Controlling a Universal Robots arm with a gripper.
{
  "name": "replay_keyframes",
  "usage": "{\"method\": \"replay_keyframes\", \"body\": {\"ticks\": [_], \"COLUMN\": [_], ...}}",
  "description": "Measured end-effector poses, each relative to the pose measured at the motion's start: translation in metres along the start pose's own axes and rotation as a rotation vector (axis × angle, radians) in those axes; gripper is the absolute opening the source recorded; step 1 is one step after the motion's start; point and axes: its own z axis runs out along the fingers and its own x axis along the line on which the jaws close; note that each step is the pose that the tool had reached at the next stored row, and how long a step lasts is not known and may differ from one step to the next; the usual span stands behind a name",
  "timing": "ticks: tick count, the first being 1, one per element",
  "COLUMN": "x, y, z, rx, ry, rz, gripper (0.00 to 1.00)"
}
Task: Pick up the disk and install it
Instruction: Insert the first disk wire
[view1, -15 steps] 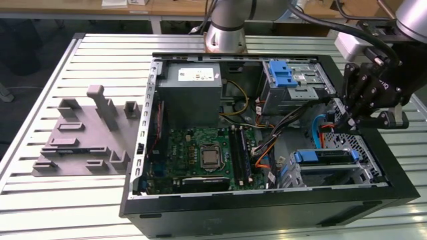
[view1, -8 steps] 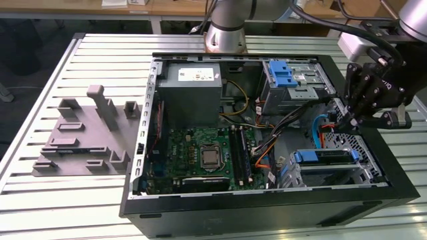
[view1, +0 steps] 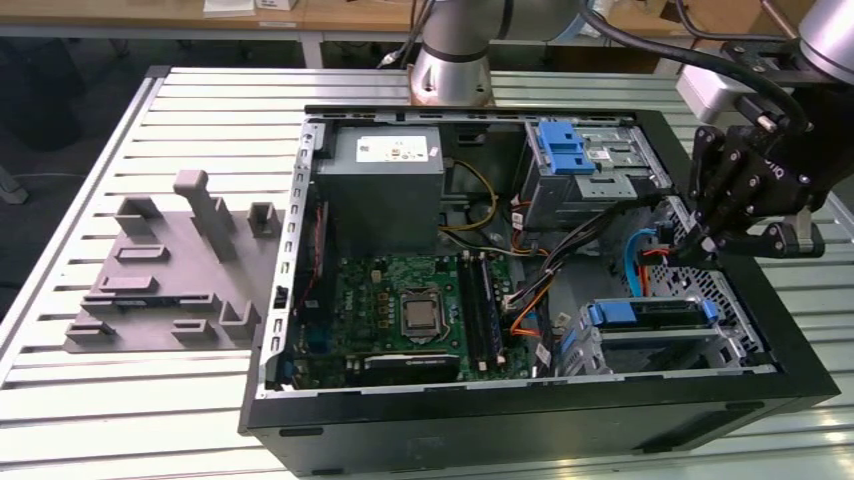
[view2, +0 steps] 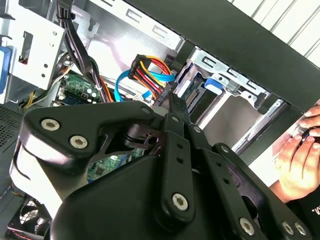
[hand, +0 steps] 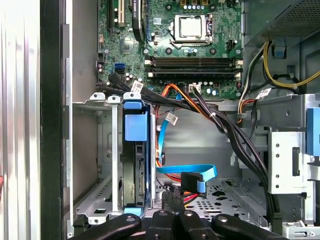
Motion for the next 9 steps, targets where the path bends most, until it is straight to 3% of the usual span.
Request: {"method": "replay_keyframes", "body": {"ticks": [3, 4, 9], "x": [-0.0004, -0.0008, -0.0031], "y": [0.0000, 0.0000, 0.0005], "z": [0.0001, 0.0002, 0.0004], "rx": [0.0000, 0.0000, 0.0000], "ry": [0.0000, 0.0002, 0.0002], "rz": [0.000, 0.000, 0.000], "gripper": [0.11, 0.18, 0.18]}}
